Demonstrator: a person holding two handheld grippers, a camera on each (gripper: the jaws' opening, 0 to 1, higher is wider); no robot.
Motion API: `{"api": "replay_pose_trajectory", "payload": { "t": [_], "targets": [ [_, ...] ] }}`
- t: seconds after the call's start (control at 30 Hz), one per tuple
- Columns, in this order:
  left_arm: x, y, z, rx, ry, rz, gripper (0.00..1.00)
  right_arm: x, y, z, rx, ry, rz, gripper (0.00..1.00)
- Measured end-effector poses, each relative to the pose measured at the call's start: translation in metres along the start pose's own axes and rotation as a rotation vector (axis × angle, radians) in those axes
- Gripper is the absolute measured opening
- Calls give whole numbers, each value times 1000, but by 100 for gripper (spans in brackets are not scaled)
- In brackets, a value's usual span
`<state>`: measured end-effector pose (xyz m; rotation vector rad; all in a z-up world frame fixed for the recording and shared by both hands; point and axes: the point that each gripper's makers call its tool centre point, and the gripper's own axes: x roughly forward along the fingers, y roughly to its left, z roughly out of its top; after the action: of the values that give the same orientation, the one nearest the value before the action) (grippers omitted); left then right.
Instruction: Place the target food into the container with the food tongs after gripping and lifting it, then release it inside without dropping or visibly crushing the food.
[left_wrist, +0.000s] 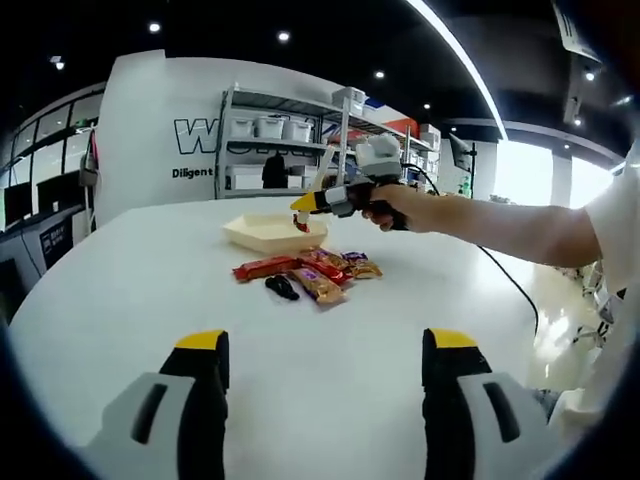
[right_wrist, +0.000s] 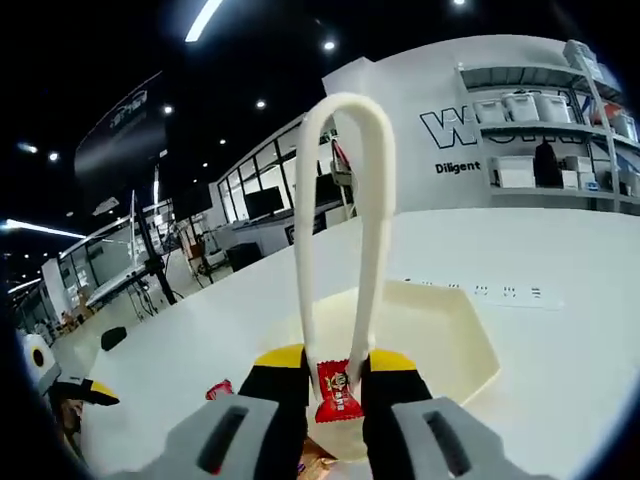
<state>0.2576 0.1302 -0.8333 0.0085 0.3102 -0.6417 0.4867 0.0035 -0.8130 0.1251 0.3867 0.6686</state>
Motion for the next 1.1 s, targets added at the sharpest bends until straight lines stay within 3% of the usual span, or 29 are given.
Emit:
{"api": "replay_pose_trajectory", "payload": {
  "t": [0.33, 0.53, 0.83, 1.1],
  "targets": [
    [-1, 10, -5, 0, 12, 27, 78, 11, -11, -18, -7, 32, -35, 13],
    [-1, 13, -6, -7, 16, 29, 78, 18, -31, -11, -2, 1, -80, 13],
    [-1, 14, -7, -1, 18, 32, 78, 25, -37, -6, -32, -10, -112, 16],
    [1, 11, -6, -7, 13, 25, 78, 24, -32, -6, -14, -4, -86, 18]
  ]
}}
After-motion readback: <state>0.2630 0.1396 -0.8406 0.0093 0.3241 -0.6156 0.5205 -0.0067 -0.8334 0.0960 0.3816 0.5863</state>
